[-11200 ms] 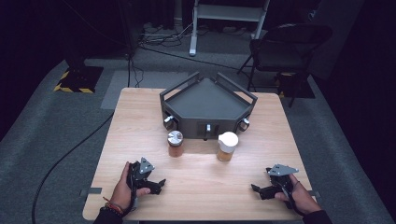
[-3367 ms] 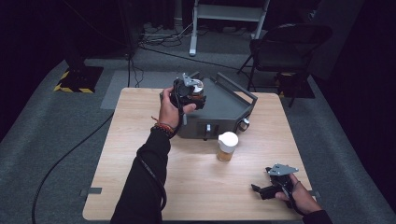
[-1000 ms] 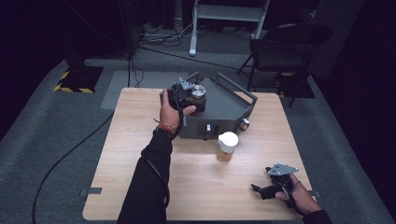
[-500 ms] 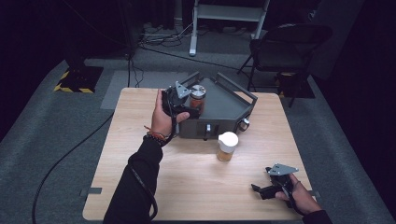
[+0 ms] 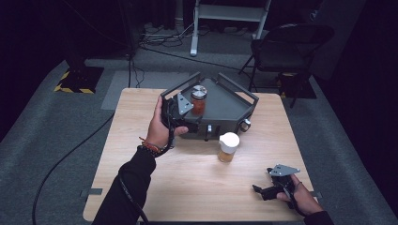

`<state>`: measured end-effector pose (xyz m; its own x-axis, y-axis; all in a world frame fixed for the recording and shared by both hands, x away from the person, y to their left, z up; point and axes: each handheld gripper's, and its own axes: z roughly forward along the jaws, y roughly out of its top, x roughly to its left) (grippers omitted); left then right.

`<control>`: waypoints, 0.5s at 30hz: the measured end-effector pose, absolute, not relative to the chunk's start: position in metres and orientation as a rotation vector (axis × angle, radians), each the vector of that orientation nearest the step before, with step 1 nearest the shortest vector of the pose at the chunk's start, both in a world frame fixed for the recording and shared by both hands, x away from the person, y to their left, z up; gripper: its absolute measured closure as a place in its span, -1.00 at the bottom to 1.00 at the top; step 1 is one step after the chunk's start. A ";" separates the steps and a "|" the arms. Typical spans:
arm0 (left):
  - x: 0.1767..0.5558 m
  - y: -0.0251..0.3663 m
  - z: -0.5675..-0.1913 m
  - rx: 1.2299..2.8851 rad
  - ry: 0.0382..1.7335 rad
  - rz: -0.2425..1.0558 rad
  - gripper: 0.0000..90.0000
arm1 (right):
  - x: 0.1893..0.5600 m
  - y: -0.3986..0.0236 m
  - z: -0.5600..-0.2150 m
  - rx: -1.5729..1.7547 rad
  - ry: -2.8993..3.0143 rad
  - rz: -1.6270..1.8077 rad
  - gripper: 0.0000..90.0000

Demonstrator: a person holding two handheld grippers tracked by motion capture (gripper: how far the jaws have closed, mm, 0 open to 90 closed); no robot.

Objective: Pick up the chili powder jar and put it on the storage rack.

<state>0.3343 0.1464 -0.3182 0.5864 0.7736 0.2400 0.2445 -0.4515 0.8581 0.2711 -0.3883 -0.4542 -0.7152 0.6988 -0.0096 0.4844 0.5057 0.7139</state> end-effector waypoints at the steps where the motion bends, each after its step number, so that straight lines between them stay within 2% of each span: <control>1: 0.333 0.147 -0.319 1.987 0.807 0.804 -0.97 | 0.271 -0.388 -0.454 0.994 2.455 1.025 -1.00; 15: 0.311 0.155 -0.341 2.044 0.766 0.810 -0.97 | 0.271 -0.388 -0.454 0.994 2.455 1.025 -1.00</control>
